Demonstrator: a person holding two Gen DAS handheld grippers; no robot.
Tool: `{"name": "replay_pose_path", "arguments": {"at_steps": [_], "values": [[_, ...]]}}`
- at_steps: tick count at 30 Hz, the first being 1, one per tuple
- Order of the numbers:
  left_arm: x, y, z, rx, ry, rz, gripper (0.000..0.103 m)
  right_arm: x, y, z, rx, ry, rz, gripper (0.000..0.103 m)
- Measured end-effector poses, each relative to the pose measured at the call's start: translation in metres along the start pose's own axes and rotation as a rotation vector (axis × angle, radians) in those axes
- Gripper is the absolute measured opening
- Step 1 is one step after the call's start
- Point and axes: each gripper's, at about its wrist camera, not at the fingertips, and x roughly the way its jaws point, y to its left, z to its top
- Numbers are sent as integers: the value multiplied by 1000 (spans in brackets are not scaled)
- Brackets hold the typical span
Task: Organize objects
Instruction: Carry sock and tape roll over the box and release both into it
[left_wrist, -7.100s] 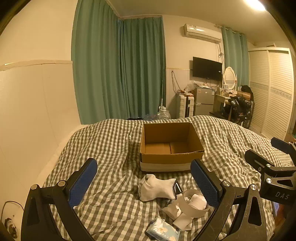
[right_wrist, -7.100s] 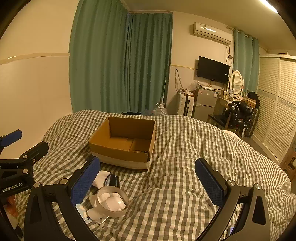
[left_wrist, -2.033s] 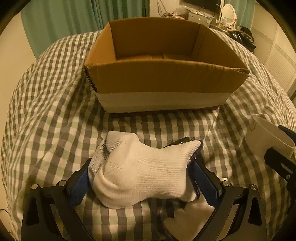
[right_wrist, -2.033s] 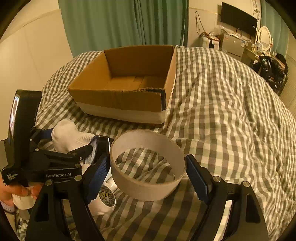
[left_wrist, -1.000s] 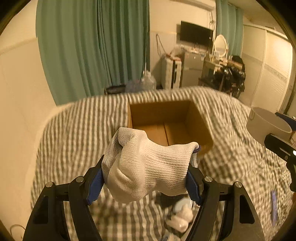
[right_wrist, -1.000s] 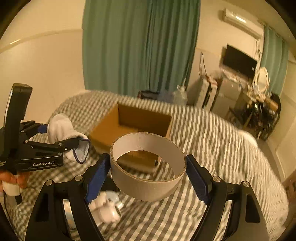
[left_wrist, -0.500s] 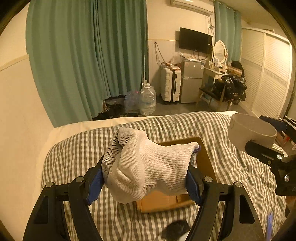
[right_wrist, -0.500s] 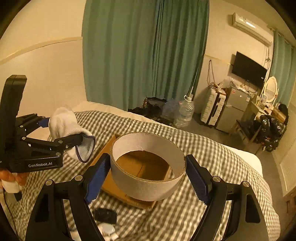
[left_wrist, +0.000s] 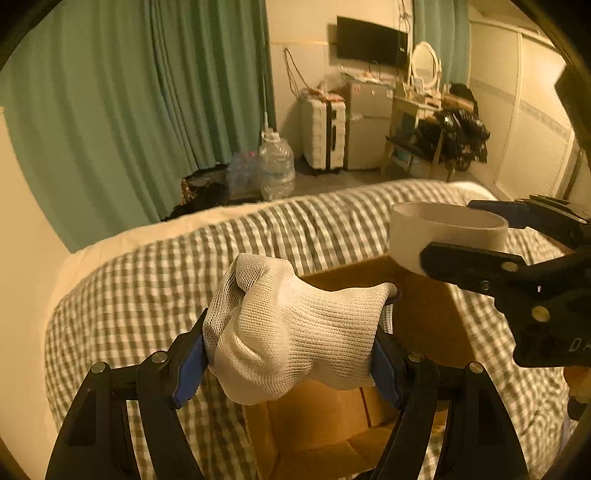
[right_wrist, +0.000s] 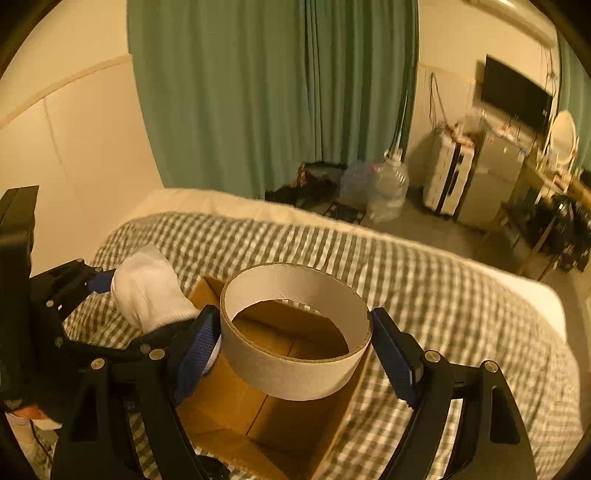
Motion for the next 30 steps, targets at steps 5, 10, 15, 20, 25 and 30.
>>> {"name": "replay_pose_path", "arguments": {"at_steps": [5,10,15,20,25,30], "values": [[27,-5,-12,26,44,8,76,37,-6,-17,12,60,25,81],[40,-9,-18,24,61,-3,76,56,-11,-33,13,88,25,81],[39,-8,-22,8,45,-54,78,60,-10,-42,-2,85,16,82],[26,-9,-26,0,56,-69,85,49,-8,-39,11,49,-20,91],[-5,-5,-25,-31,34,-37,91,9,-9,-30,26,2,-46,91],[-52,-7,-20,-21,-11,-3,93,-44,5,-22,-12,-64,-107,94]]}}
